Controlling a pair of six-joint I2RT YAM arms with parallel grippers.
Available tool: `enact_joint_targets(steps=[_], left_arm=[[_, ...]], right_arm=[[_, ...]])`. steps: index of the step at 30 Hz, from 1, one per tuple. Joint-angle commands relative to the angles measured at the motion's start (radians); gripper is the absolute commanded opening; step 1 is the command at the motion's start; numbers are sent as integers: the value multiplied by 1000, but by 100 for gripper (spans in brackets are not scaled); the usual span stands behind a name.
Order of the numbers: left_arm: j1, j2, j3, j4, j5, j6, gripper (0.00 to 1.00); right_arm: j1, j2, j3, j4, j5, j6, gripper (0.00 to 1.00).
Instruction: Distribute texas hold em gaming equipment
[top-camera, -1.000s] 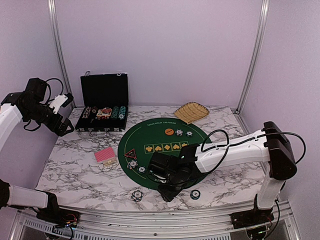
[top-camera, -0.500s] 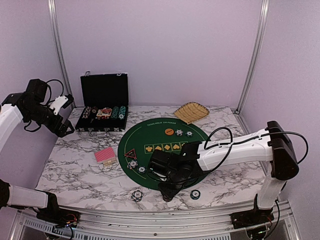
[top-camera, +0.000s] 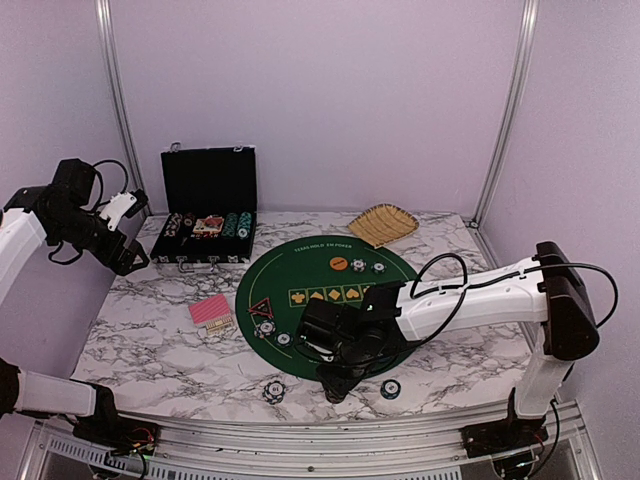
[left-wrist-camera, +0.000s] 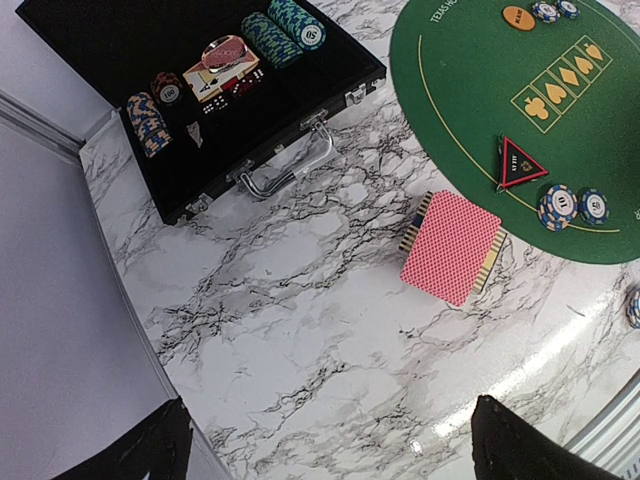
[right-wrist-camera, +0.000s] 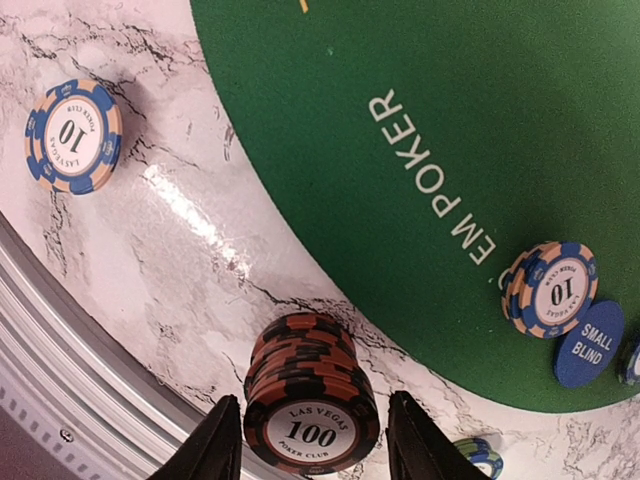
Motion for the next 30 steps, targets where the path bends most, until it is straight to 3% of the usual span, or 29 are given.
enact_joint_targets(steps=[1, 12, 16, 30], left_arm=[[-2, -19, -2, -24, 7, 12, 99], [-2, -19, 2, -24, 5, 12, 99], [-2, -20, 2, -24, 6, 12, 99], [-1, -17, 5, -24, 8, 12, 99]], right_arm=[[7, -12, 4, 3, -2, 1, 49], [7, -11, 1, 2, -6, -2, 50], [7, -5, 2, 3, -17, -9, 59], [7, 0, -3, -1, -15, -14, 52]])
